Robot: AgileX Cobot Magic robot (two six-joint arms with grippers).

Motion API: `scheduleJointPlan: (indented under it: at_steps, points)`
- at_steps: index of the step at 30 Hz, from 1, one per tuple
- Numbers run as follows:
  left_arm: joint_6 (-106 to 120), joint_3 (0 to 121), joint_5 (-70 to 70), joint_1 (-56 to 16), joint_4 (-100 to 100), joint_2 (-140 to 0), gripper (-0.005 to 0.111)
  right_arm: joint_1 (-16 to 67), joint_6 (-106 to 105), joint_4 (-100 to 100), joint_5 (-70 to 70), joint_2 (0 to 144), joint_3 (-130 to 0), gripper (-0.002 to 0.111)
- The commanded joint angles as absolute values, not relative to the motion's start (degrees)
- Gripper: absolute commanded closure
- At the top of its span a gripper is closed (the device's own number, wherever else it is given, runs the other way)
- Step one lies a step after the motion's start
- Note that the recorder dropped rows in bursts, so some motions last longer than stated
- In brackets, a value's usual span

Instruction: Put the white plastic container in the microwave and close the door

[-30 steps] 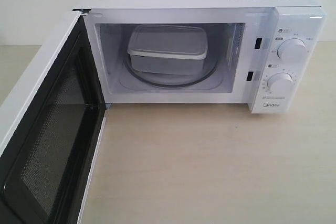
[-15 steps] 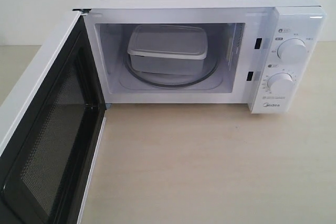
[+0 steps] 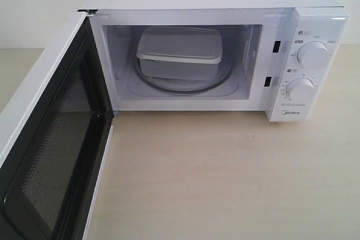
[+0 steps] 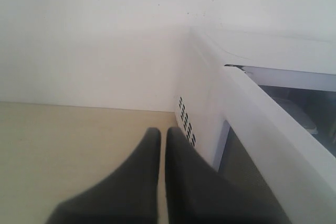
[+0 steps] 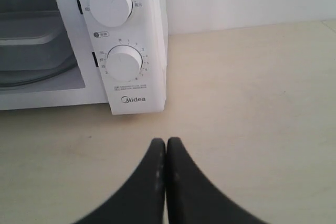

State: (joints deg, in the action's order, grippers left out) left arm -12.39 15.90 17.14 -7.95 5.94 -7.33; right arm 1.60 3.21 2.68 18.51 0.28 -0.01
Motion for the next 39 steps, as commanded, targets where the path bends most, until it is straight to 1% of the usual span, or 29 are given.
scheduleJointPlan:
  at_steps: [1, 24, 26, 29, 31, 34, 36, 39]
  points:
    - [-12.34, 15.69, 16.62, -7.91, 6.05, -7.26, 0.102, 1.24, 3.08, 2.24, 19.04, 0.0, 0.0, 0.108]
    - [-11.69, 15.69, 17.03, -7.91, 7.54, -7.26, 0.102, 1.24, 3.08, 2.34, 19.0, 0.0, 0.0, 0.108]
    - [-13.57, 17.25, 19.25, -7.91, 5.89, -7.26, 0.102, 1.24, 3.08, 2.2, 19.0, 0.0, 0.0, 0.108]
    - [-19.98, 25.93, 27.18, -7.91, 4.89, -7.26, 0.102, 1.24, 3.08, 2.37, 19.0, 0.0, 0.0, 0.108]
    - [-20.8, 29.51, 28.58, -7.91, 5.42, -7.26, 0.102, 1.24, 3.08, 2.37, 19.0, 0.0, 0.0, 0.108]
    - [-20.8, 30.4, 24.82, -7.91, 5.64, -7.26, 0.102, 1.24, 3.08, 2.37, 19.0, 0.0, 0.0, 0.108]
    - [-20.8, 30.4, 25.31, -7.91, 1.59, -7.26, 0.102, 1.24, 3.08, 2.37, 19.0, 0.0, 0.0, 0.108]
    - [-19.65, 30.61, 26.87, -7.91, 0.85, -7.52, 0.102, 1.24, 3.08, 2.37, 19.0, 0.0, 0.0, 0.108]
